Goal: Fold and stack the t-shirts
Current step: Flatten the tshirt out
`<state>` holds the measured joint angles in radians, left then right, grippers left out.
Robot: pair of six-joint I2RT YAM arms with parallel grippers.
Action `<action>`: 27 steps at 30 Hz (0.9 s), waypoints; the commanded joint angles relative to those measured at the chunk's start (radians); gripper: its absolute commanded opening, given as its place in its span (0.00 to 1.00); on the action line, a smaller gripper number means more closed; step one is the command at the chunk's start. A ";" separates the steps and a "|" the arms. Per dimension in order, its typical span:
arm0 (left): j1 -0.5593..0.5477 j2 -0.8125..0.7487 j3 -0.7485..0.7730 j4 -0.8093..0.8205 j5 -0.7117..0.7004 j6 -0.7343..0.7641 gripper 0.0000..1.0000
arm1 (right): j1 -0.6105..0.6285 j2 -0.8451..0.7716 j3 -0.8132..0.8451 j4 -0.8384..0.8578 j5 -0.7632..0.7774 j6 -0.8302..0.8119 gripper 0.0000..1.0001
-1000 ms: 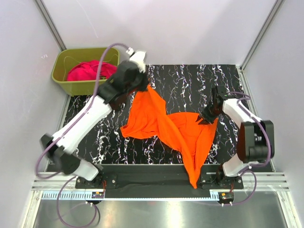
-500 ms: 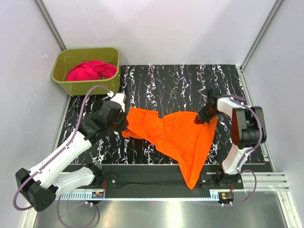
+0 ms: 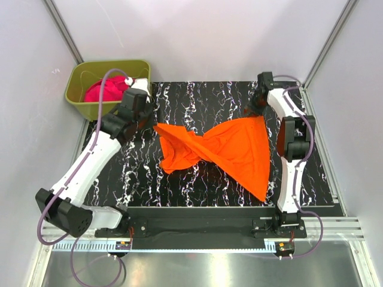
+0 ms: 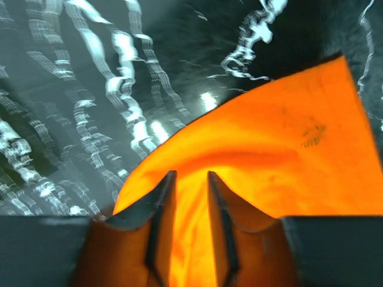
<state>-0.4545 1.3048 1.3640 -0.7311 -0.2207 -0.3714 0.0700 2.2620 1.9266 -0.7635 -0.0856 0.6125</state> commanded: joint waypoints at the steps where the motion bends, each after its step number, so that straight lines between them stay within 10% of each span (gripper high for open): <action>1: 0.008 -0.036 0.032 -0.008 -0.026 0.063 0.00 | 0.005 -0.071 0.069 -0.151 0.046 -0.086 0.39; 6: 0.010 -0.134 -0.130 -0.007 0.007 0.063 0.00 | 0.005 -0.465 -0.388 -0.033 0.070 -0.060 0.66; 13: 0.008 -0.223 -0.264 -0.010 0.063 0.019 0.00 | 0.004 -0.947 -0.937 -0.062 -0.094 0.048 0.60; 21: 0.010 -0.226 -0.287 -0.013 0.127 -0.023 0.00 | 0.005 -0.990 -1.224 0.132 -0.313 0.164 0.49; 27: 0.013 -0.269 -0.298 -0.024 0.126 -0.018 0.00 | 0.005 -0.757 -1.082 0.181 -0.226 0.126 0.49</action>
<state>-0.4465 1.0794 1.0687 -0.7773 -0.1150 -0.3893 0.0715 1.4361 0.7315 -0.6815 -0.3264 0.7452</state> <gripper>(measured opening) 0.017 0.487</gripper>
